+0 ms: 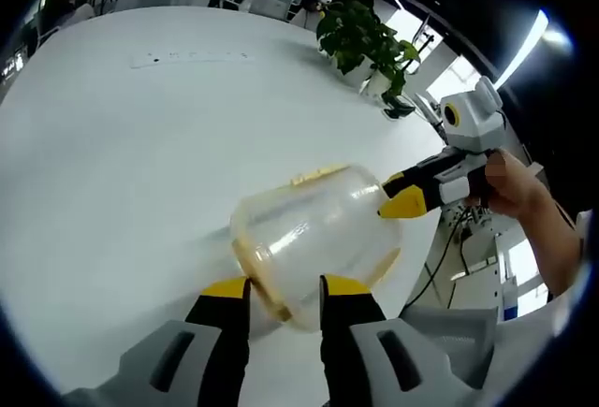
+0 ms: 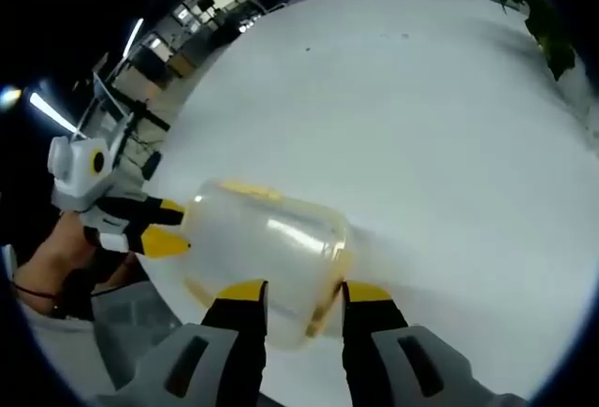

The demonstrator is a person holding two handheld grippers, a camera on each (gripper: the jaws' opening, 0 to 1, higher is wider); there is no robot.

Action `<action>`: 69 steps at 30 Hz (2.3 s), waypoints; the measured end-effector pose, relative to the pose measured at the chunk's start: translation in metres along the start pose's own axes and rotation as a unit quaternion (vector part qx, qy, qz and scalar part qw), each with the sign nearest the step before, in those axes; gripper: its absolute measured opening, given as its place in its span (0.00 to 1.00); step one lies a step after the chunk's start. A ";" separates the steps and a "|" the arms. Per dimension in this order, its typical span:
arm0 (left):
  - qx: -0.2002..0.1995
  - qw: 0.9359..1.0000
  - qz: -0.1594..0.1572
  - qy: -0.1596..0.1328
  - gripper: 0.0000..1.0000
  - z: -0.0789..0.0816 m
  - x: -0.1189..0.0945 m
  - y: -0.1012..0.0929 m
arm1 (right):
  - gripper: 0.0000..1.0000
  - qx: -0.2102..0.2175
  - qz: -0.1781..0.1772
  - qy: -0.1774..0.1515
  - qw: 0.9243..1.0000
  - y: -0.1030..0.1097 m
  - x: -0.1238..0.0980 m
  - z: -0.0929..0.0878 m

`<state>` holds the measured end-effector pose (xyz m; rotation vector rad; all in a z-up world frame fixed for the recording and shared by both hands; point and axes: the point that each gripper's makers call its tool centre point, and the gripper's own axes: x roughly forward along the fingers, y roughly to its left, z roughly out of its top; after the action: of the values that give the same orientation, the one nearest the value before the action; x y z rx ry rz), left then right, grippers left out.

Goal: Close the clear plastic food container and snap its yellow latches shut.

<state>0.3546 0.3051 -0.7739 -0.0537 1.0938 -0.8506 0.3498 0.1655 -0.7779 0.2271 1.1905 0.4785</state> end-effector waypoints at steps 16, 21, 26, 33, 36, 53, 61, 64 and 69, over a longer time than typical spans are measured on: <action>0.056 0.998 -0.029 -0.014 0.30 0.008 -0.011 0.004 | 0.30 -0.058 0.016 -0.015 0.998 0.004 -0.010 -0.006; 0.087 0.996 -0.023 -0.005 0.30 0.004 -0.014 0.005 | 0.32 -0.092 0.005 -0.006 0.996 0.001 -0.013 -0.010; 0.124 0.992 -0.016 0.004 0.30 0.003 -0.018 0.006 | 0.31 -0.128 -0.003 0.002 0.992 0.001 -0.015 -0.009; 0.153 0.988 -0.008 0.008 0.31 0.006 -0.021 0.007 | 0.31 -0.158 -0.015 0.017 0.987 0.000 -0.019 -0.013; 0.165 0.986 -0.005 0.006 0.31 0.010 -0.024 0.005 | 0.31 -0.173 -0.017 0.020 0.985 0.001 -0.020 -0.012; 0.249 0.969 0.002 0.005 0.30 0.019 -0.030 -0.001 | 0.27 -0.295 -0.043 0.063 0.952 0.003 -0.026 -0.018; 0.282 0.959 0.006 0.015 0.29 0.025 -0.029 -0.006 | 0.25 -0.335 -0.052 0.078 0.937 0.004 -0.029 -0.018; 0.298 0.954 0.009 0.019 0.28 0.025 -0.028 -0.006 | 0.25 -0.344 -0.051 0.078 0.934 0.007 -0.029 -0.017; 0.323 0.946 0.012 0.021 0.27 0.026 -0.027 -0.009 | 0.24 -0.378 -0.058 0.092 0.919 0.008 -0.029 -0.019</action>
<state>0.3657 0.3064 -0.7369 0.5275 0.8080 -1.1561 0.3222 0.1569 -0.7572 -0.5638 1.1103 0.8313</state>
